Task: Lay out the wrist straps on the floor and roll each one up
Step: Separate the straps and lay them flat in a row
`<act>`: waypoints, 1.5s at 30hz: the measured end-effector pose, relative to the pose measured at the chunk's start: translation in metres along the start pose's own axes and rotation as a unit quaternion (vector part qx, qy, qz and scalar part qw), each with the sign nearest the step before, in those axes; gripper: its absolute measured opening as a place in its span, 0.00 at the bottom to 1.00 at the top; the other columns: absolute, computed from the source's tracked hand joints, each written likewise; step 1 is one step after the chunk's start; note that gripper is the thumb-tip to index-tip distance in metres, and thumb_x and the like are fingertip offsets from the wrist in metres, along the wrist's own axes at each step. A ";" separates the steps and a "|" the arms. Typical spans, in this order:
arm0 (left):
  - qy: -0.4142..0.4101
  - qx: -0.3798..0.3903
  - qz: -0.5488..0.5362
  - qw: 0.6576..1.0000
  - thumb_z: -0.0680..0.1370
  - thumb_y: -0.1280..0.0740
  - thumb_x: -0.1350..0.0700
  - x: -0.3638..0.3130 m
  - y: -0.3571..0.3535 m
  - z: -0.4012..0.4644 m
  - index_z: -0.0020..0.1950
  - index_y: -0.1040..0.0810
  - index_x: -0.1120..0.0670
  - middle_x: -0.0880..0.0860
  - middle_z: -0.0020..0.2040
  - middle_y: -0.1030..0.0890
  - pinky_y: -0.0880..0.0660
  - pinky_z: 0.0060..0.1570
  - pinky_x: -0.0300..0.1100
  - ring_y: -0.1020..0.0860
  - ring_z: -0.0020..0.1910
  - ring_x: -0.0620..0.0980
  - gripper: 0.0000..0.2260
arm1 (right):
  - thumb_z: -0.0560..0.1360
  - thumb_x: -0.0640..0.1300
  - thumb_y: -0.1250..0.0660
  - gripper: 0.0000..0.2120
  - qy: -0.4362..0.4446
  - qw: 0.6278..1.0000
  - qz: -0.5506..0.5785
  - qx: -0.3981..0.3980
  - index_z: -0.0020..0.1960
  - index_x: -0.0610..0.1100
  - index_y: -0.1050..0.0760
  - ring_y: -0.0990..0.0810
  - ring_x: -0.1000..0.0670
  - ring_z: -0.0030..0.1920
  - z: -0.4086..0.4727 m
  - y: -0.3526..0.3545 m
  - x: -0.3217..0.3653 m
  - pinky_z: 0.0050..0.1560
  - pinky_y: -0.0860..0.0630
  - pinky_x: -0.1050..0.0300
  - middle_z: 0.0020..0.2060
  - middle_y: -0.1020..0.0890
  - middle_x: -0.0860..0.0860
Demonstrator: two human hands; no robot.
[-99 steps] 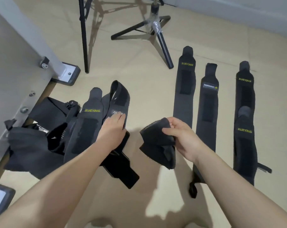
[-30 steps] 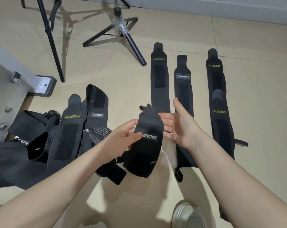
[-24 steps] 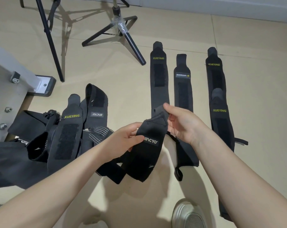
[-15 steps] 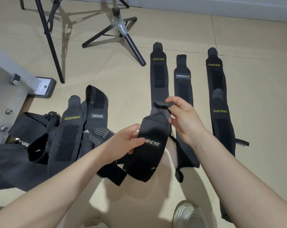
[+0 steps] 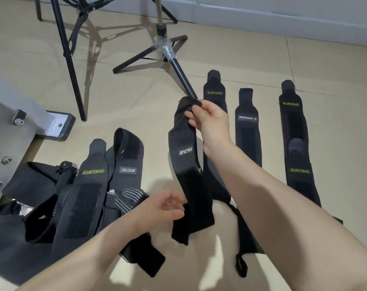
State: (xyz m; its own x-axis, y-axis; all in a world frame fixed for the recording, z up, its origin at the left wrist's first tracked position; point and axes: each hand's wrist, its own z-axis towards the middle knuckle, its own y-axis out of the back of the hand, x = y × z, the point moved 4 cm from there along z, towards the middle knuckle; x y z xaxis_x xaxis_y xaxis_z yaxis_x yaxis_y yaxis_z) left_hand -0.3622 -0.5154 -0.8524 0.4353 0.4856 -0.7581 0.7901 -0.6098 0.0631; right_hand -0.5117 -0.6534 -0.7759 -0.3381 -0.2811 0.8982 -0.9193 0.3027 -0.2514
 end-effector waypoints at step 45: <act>0.054 -0.174 -0.233 0.955 0.77 0.33 0.51 0.004 0.019 0.058 0.64 0.31 0.48 0.51 0.52 0.19 0.27 0.40 0.40 0.20 0.41 0.48 0.17 | 0.79 0.47 0.39 0.12 -0.166 0.936 -0.308 0.025 0.54 0.37 0.29 0.22 0.43 0.49 -0.033 0.053 -0.118 0.49 0.22 0.48 0.50 0.21 0.39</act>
State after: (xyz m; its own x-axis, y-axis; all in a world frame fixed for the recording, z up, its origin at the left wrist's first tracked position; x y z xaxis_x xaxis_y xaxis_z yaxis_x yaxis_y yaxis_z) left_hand -0.3701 -0.5614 -0.8923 0.0281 0.7265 -0.6866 0.9964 -0.0753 -0.0389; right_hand -0.5142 -0.5738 -0.8830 0.2237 -0.6577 0.7193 -0.9659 -0.0511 0.2537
